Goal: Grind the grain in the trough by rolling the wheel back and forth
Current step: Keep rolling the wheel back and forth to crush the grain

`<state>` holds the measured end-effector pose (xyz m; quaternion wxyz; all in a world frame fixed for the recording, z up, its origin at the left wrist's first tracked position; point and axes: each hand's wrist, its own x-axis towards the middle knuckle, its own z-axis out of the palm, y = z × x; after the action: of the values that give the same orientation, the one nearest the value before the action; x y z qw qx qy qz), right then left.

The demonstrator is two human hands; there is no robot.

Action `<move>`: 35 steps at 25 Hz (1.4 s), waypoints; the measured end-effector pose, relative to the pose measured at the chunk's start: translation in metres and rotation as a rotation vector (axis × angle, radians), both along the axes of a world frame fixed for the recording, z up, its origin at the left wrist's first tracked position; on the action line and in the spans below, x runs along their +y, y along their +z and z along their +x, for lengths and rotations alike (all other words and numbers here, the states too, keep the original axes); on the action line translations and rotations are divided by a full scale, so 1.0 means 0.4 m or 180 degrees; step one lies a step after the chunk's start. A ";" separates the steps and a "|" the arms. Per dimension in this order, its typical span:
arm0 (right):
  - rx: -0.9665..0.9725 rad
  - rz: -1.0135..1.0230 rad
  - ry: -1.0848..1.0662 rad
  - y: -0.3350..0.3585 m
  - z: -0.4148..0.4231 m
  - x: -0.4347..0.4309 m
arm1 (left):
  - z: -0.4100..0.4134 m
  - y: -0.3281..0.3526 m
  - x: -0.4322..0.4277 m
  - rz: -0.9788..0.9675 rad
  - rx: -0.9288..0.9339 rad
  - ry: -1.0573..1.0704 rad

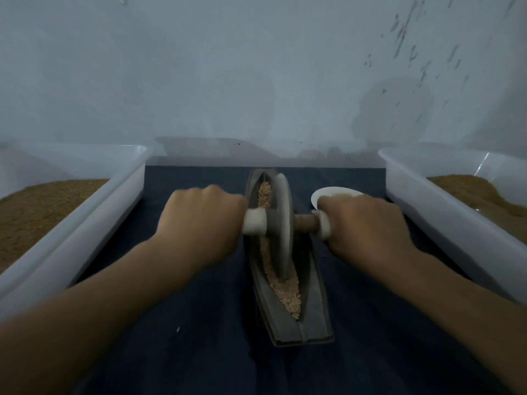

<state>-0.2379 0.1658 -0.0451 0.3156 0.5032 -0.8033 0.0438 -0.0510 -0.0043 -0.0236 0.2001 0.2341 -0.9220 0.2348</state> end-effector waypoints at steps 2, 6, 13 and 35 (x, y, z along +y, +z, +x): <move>0.0131 -0.0174 0.0216 -0.002 0.022 0.062 | 0.056 -0.008 0.027 -0.0156 0.0139 -0.0328; 0.0136 -0.0123 -0.0217 -0.002 -0.010 -0.019 | -0.023 -0.009 -0.030 0.0000 -0.0034 0.0033; -0.0130 0.0136 -0.0161 0.038 -0.010 -0.055 | -0.037 -0.004 -0.050 0.0238 0.0097 0.0069; 0.0276 -0.0132 0.0006 0.014 -0.003 0.007 | 0.009 -0.030 -0.015 0.0125 0.0016 -0.0039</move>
<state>-0.2392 0.1686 -0.0394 0.3604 0.4987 -0.7873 0.0388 -0.0474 -0.0105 -0.0356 0.1992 0.2329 -0.9273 0.2148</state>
